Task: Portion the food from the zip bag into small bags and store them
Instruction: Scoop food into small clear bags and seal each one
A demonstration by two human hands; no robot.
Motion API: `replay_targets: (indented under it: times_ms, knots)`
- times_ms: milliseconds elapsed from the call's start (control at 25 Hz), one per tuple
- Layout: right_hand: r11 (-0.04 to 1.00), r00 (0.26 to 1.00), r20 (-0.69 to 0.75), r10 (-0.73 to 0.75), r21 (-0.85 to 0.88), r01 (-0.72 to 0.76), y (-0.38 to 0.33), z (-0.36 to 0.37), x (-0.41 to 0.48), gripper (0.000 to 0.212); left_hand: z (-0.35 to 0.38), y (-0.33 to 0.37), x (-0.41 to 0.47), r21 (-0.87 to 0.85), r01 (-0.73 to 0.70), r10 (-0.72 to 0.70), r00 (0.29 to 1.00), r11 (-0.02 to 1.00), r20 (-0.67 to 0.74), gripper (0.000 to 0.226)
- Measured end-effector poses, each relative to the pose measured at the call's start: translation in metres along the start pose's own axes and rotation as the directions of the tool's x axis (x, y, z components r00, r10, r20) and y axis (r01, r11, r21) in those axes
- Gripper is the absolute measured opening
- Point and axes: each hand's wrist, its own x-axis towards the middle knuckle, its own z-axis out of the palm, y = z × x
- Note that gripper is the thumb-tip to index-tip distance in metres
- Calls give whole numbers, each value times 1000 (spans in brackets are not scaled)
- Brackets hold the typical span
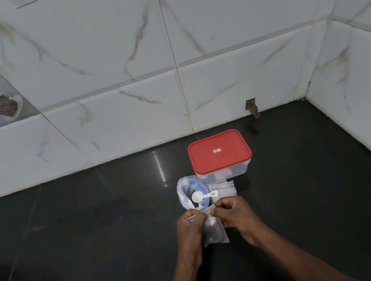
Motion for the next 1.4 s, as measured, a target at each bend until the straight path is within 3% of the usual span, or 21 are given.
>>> replay_targets:
  times_ms: [200, 440, 760, 920, 1120, 1400]
  knots:
    - [997, 997, -29, -72, -43, 71, 0, 2, -1, 5, -7, -7, 0, -121, 19, -11, 998, 992, 68, 27]
    - [998, 999, 17, -48, -40, 49, 6, 8, -5, 9, -8, -4, -5, -14, -78, 79, 996, 997, 43, 6]
    - [982, 988, -81, -133, -143, 121, 9, -1, -4, 8, -22, -8, -6, 1, -86, 86, 994, 996, 69, 5]
    - [976, 978, -127, -165, -163, 143, 11, -5, -2, 10, -19, -3, -8, 20, -161, 160, 986, 987, 52, 7]
    - [980, 981, -50, -186, -73, 183, 12, -8, -7, 6, -14, 3, -7, 88, -223, 216, 972, 971, 90, 9]
    - [965, 975, -86, -207, -181, 189, 18, -11, -6, 9, -6, -5, -8, 109, -217, 202, 971, 970, 131, 5]
